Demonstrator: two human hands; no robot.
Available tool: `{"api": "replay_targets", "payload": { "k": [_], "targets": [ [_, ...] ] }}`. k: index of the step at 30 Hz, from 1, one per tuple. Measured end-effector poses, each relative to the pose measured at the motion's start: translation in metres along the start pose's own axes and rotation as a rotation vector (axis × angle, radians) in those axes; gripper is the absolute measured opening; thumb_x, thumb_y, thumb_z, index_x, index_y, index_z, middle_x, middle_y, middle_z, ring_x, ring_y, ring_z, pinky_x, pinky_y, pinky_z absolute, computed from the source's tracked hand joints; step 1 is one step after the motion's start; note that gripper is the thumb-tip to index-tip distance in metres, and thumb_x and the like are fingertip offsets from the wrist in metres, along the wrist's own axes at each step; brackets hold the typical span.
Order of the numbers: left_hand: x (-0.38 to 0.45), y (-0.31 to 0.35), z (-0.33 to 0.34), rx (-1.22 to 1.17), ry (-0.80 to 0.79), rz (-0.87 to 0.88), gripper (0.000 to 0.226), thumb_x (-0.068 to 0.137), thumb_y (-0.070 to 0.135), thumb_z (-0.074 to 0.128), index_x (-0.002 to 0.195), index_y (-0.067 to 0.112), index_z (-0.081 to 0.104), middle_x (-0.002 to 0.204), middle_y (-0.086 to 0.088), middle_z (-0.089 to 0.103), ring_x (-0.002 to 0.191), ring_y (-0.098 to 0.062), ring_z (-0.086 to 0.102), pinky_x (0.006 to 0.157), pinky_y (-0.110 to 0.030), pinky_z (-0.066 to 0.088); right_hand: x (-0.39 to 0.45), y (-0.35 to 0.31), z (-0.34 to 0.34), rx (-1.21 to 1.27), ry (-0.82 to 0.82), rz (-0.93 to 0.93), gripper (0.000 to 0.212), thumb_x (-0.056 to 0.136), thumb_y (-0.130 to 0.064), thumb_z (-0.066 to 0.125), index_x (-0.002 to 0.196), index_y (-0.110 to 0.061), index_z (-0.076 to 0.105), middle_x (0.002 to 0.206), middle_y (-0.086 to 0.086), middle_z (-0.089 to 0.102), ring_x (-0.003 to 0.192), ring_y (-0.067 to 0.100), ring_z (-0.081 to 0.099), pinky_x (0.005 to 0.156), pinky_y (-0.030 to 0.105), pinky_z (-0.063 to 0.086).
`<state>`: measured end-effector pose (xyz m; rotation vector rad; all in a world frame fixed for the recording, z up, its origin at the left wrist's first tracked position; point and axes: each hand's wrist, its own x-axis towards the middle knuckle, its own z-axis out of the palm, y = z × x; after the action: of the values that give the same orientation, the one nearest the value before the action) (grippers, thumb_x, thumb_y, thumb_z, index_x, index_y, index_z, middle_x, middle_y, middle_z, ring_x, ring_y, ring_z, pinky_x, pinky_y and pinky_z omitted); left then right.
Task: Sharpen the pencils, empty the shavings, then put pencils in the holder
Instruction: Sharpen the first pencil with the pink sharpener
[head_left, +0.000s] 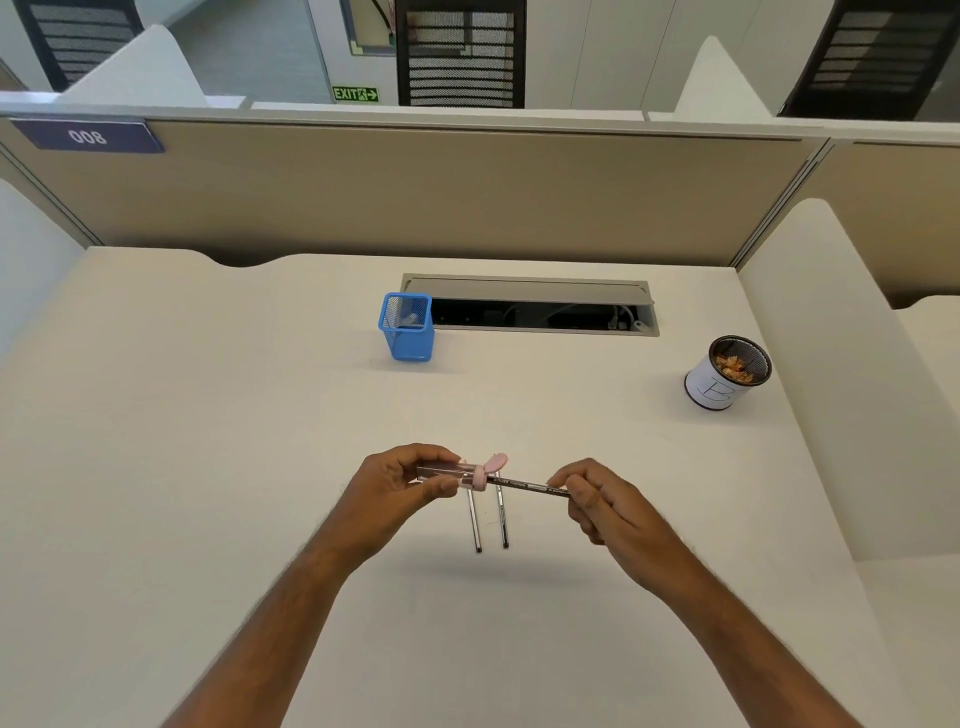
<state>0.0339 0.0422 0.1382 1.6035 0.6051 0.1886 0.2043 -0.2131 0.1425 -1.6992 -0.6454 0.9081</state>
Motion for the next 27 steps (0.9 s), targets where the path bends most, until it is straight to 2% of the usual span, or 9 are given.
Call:
{"api": "replay_targets", "payload": {
  "k": [3,6,8,11,13,15,18,22,27],
  "targets": [
    [0.000,0.000,0.002,-0.010,0.019,-0.002,0.034,0.095,0.012,0.087,0.106,0.044,0.086,0.111,0.010,0.088,0.104,-0.010,0.083,0.086,-0.015,0.062,-0.001,0.002,-0.003,-0.119,0.024,-0.049,0.022,0.101,-0.049,0.055,0.112,-0.031,0.064,0.078,-0.005,0.055,0.070,0.016,0.045,0.065,0.030,0.042],
    [0.001,0.001,0.002,-0.020,0.025,-0.007,0.033,0.095,0.011,0.087,0.107,0.042,0.086,0.110,0.010,0.088,0.102,-0.008,0.083,0.085,-0.013,0.061,-0.001,0.001,-0.005,-0.230,0.120,-0.122,0.015,0.099,-0.047,0.062,0.108,-0.036,0.069,0.084,-0.007,0.069,0.069,0.013,0.060,0.066,0.026,0.050],
    [0.002,0.002,0.003,-0.018,0.022,-0.004,0.032,0.094,0.011,0.088,0.107,0.039,0.086,0.109,0.009,0.089,0.100,-0.007,0.083,0.084,-0.012,0.060,-0.002,0.002,-0.006,-0.268,0.167,-0.178,0.008,0.100,-0.037,0.068,0.107,-0.040,0.073,0.091,-0.010,0.076,0.076,0.013,0.069,0.068,0.016,0.050],
    [0.003,0.004,0.001,-0.017,0.020,-0.001,0.030,0.094,0.012,0.089,0.109,0.037,0.086,0.110,0.008,0.089,0.101,-0.009,0.084,0.084,-0.013,0.061,-0.004,0.002,-0.006,-0.278,0.179,-0.238,0.021,0.102,-0.017,0.072,0.107,-0.038,0.076,0.091,-0.010,0.077,0.079,0.015,0.073,0.073,0.013,0.052],
    [0.002,0.005,0.000,0.002,0.018,0.010,0.029,0.094,0.013,0.089,0.109,0.038,0.086,0.110,0.009,0.088,0.103,-0.009,0.083,0.085,-0.013,0.061,-0.004,0.000,-0.004,-0.258,0.173,-0.229,0.020,0.103,-0.016,0.071,0.105,-0.034,0.077,0.082,-0.007,0.075,0.071,0.014,0.071,0.072,0.014,0.052],
    [0.002,0.005,0.000,0.003,0.010,0.019,0.030,0.094,0.012,0.088,0.109,0.038,0.086,0.110,0.010,0.088,0.103,-0.009,0.083,0.085,-0.014,0.061,-0.002,-0.002,-0.004,-0.181,0.163,-0.173,0.017,0.105,-0.022,0.064,0.097,-0.030,0.077,0.067,-0.003,0.068,0.060,0.009,0.064,0.068,0.015,0.049],
    [0.001,0.004,0.004,0.010,-0.002,0.028,0.032,0.094,0.008,0.087,0.109,0.037,0.086,0.111,0.009,0.088,0.104,-0.010,0.082,0.087,-0.016,0.062,0.001,-0.004,-0.006,-0.074,0.110,-0.039,0.030,0.105,-0.035,0.056,0.087,-0.022,0.076,0.051,-0.001,0.056,0.049,0.007,0.053,0.062,0.014,0.045],
    [0.001,0.003,0.008,0.006,-0.002,0.018,0.033,0.094,0.006,0.087,0.107,0.037,0.086,0.110,0.010,0.088,0.102,-0.008,0.083,0.084,-0.014,0.061,0.003,-0.001,-0.011,-0.081,0.083,-0.023,0.031,0.105,-0.039,0.052,0.091,-0.027,0.078,0.056,-0.004,0.051,0.049,0.014,0.045,0.055,0.020,0.041],
    [0.005,0.006,0.007,-0.008,0.031,0.016,0.038,0.094,0.009,0.088,0.103,0.046,0.086,0.109,0.010,0.088,0.100,-0.008,0.083,0.083,-0.014,0.061,0.001,0.001,-0.013,-0.086,0.058,-0.063,0.027,0.101,-0.050,0.054,0.116,-0.031,0.065,0.077,-0.010,0.051,0.069,0.014,0.042,0.062,0.025,0.038]
  ]
}}
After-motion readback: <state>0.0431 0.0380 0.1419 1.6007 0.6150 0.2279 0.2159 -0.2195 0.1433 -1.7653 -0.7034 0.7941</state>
